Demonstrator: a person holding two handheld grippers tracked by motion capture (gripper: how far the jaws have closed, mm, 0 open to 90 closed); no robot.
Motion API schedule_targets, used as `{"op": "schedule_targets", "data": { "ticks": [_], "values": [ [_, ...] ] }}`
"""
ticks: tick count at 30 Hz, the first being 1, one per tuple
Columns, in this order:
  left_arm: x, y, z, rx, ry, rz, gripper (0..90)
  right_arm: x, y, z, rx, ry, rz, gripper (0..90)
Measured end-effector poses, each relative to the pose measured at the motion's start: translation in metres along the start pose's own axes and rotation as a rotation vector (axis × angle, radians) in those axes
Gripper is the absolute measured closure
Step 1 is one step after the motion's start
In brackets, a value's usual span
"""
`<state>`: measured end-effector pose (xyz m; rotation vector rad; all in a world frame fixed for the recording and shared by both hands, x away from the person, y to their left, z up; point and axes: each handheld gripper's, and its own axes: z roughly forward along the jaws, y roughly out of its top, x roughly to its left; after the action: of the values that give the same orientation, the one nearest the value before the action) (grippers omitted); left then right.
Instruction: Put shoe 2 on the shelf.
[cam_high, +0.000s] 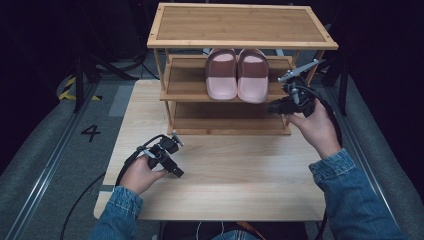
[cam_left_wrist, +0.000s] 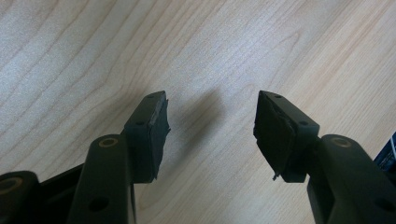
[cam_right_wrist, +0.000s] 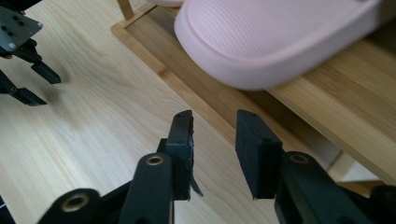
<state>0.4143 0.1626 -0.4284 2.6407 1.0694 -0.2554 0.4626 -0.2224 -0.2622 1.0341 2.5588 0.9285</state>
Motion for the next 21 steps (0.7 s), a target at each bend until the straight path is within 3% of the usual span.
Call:
{"op": "schedule_targets", "data": {
  "ticks": [9, 21],
  "values": [
    [0.001, -0.002, -0.002, -0.004, 0.005, 0.001, 44.5, -0.013, -0.029, -0.025, -0.017, -0.028, 0.038, 55.0],
    [0.004, -0.026, -0.010, -0.026, 0.025, -0.049, 44.3, -0.039, -0.078, -0.036, 0.027, -0.043, 0.090, 47.2]
  ]
}}
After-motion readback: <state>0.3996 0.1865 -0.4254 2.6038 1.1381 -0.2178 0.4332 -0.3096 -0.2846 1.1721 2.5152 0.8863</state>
